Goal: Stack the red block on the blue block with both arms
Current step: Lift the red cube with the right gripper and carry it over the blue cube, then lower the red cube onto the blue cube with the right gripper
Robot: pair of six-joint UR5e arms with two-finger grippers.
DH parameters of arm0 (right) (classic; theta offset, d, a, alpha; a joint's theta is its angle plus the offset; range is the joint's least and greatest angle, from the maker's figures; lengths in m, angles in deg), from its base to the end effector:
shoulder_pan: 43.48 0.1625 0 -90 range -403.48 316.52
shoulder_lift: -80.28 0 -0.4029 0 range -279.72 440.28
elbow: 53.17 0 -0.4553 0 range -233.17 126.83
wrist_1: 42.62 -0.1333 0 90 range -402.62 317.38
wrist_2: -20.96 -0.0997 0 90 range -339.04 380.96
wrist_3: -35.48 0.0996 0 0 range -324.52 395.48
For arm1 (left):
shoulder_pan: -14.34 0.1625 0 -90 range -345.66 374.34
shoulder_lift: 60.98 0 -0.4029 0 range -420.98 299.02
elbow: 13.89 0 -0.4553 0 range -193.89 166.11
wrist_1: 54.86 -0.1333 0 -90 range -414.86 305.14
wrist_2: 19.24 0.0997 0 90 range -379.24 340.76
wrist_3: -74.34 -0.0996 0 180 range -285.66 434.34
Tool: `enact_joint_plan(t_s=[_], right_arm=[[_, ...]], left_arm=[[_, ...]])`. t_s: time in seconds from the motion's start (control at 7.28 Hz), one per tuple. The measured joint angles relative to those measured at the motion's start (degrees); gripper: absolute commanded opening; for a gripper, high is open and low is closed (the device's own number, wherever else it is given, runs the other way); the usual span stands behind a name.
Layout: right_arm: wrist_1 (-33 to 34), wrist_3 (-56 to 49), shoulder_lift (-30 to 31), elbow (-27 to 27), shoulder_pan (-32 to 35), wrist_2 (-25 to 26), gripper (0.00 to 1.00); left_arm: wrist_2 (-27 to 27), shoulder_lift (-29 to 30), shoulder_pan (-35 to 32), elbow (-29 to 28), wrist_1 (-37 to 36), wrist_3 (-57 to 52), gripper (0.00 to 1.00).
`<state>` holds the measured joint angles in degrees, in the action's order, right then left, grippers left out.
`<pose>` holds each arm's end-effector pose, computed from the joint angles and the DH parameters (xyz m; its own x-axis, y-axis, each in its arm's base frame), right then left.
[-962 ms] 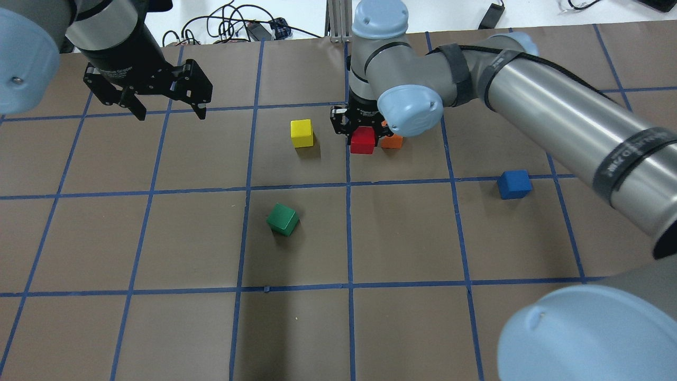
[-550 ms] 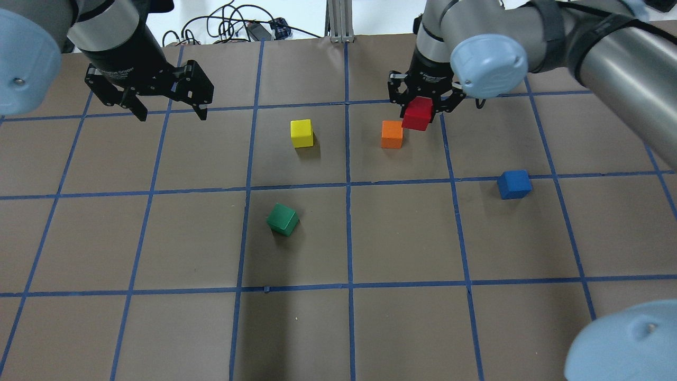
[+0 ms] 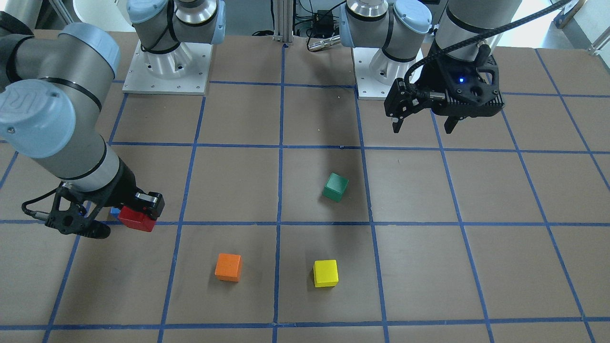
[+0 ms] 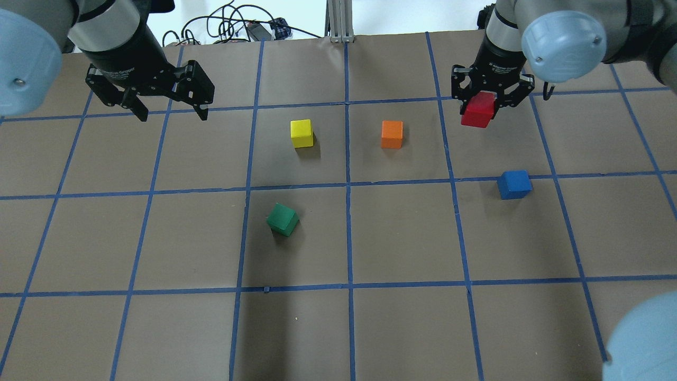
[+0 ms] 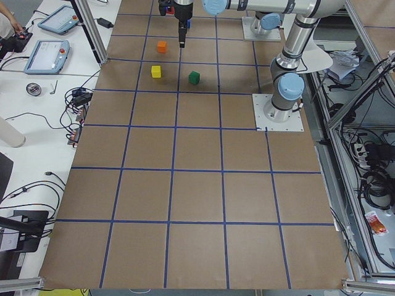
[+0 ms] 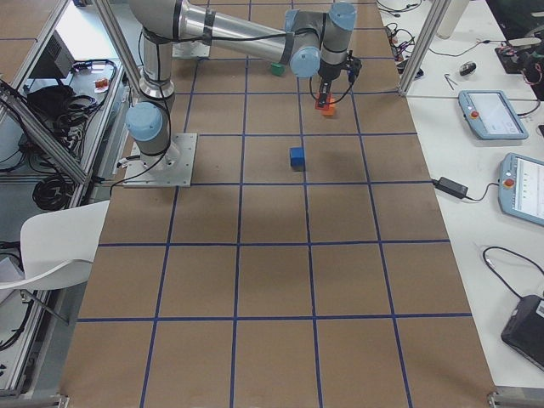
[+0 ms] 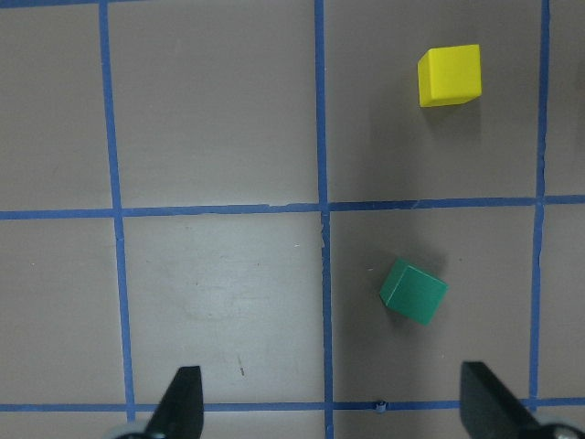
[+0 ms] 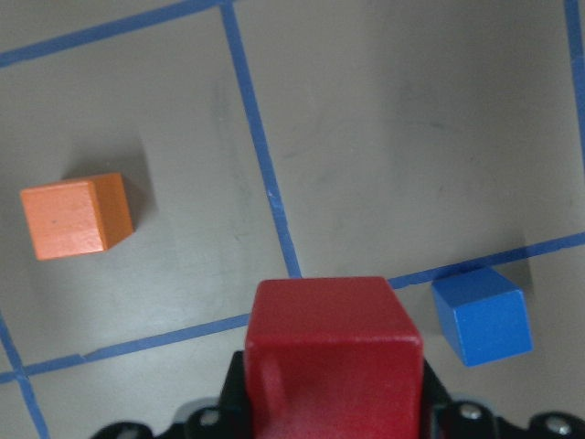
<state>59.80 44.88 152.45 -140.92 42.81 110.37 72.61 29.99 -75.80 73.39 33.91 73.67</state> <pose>0.0916 -0.6633 0.3188 -0.9739 0.2271 -0.0011 0.2267 0.9723 0.0561 -0.1315 -0.5663 0.4850 -0.9994 0.0124 -0.0328 0.0141 0.9986 -0.0516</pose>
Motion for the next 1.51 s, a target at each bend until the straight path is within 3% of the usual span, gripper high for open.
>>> enact_joint_plan(t_s=[0.82,1.51], right_arm=[[1.52,-27.56,5.2,-12.09,-9.87,0.24,0.0],[16.62,-33.45,5.74,-21.29,-10.9,0.2,0.0]], left_arm=[[0.14,-0.06,-0.12,0.25,-0.02,-0.04,1.0],[0.2,-0.09,-0.12,0.44,-0.09,-0.04,1.0]])
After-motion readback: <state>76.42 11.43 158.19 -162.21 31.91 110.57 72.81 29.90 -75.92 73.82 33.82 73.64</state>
